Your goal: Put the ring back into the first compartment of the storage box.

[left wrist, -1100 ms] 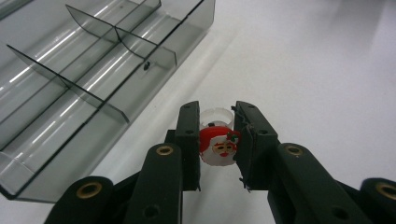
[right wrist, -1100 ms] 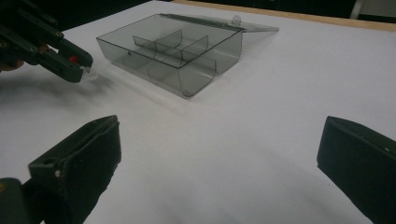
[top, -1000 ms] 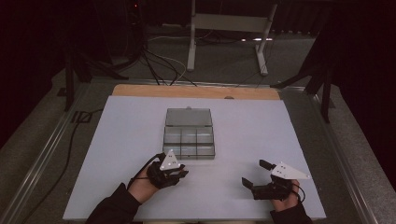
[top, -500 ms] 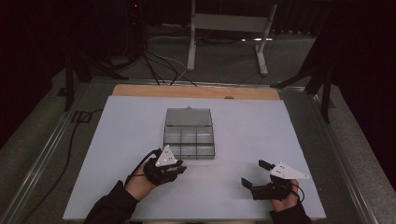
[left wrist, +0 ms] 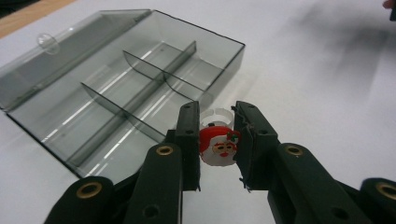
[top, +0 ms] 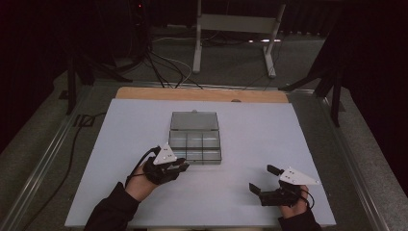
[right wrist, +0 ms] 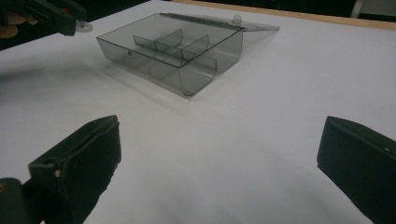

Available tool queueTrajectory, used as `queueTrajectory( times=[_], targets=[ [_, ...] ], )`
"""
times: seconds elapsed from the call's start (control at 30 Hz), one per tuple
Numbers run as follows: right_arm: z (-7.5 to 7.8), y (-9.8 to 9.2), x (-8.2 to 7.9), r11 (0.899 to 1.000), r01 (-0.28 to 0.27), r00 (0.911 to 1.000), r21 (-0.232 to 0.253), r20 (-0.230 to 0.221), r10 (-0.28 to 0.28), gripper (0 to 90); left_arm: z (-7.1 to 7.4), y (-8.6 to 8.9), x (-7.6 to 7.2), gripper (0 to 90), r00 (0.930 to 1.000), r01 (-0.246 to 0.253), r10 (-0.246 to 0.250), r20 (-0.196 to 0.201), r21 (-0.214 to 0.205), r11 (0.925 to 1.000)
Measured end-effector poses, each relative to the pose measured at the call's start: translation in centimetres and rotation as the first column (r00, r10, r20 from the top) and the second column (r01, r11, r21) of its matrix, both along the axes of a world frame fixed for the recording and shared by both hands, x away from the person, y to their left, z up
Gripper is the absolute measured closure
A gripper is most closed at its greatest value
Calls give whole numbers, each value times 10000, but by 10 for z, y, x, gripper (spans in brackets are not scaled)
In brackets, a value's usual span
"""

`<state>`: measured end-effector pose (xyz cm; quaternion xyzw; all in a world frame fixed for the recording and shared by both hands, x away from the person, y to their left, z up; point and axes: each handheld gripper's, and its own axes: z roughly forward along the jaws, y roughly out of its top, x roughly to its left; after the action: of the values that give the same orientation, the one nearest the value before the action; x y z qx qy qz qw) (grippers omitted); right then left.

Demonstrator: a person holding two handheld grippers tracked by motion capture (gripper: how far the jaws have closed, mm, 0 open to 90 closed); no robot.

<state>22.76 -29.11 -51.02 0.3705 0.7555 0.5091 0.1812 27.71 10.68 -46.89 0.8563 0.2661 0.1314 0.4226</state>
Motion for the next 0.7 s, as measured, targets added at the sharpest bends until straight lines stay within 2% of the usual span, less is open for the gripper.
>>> queueTrajectory(
  times=[0.7],
  targets=[
    [0, 1, 0, 10000, -29, 10000, -11, -34, 29, 0, 6, 6, 19, 736, 9987, -499, 503, 97, -356, 9981]
  ],
)
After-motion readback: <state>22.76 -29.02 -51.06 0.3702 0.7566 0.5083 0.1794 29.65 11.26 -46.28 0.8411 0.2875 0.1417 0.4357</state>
